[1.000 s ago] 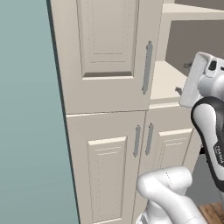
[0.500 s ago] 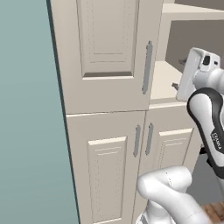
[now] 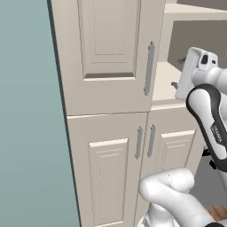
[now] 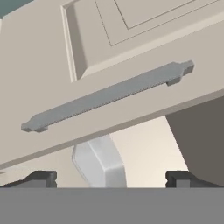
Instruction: Retrieve the tupperware from the cabinet, then place the raw meat into the tupperware to avoid contamination.
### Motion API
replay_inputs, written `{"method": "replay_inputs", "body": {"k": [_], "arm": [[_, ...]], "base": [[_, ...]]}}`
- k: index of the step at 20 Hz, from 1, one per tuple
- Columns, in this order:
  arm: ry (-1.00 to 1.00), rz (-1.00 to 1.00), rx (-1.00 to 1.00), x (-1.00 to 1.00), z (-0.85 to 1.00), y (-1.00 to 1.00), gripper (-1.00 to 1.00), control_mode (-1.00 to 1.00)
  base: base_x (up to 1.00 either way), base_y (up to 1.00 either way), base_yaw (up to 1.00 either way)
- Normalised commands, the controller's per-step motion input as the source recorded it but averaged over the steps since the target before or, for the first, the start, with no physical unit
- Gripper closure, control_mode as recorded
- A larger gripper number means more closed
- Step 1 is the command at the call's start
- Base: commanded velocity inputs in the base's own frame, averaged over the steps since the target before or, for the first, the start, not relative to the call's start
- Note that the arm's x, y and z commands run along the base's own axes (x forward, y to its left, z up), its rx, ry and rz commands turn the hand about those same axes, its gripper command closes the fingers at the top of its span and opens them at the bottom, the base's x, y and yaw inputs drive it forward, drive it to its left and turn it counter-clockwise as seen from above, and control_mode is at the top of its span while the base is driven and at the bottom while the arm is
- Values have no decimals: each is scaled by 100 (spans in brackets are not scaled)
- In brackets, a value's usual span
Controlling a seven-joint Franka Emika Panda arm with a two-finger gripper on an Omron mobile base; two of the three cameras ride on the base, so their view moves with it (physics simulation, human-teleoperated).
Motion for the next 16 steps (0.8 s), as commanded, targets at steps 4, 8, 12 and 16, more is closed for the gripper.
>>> {"method": "replay_inputs", "body": {"k": [4,8,12,16], "arm": [[0,2,0,10,0,2,-100,-100],[0,3,0,9,0,8,-100,-100],[0,5,0,14,0,6,-100,-100],[0,8,0,18,0,2,-100,-100]], "base": [[0,0,0],[0,0,0],[0,0,0],[0,0,0]]}}
